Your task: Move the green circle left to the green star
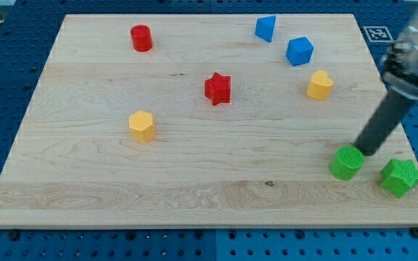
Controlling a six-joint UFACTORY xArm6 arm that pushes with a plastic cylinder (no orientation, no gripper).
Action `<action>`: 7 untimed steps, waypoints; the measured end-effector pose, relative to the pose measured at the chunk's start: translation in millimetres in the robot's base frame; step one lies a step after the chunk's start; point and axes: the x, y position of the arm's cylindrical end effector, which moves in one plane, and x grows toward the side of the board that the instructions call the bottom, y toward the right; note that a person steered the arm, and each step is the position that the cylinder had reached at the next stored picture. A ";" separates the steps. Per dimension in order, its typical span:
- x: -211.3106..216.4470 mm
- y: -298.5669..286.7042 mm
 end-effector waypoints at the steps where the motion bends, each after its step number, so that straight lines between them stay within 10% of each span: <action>1: 0.7 -12.8; 7: 53.6 -90.9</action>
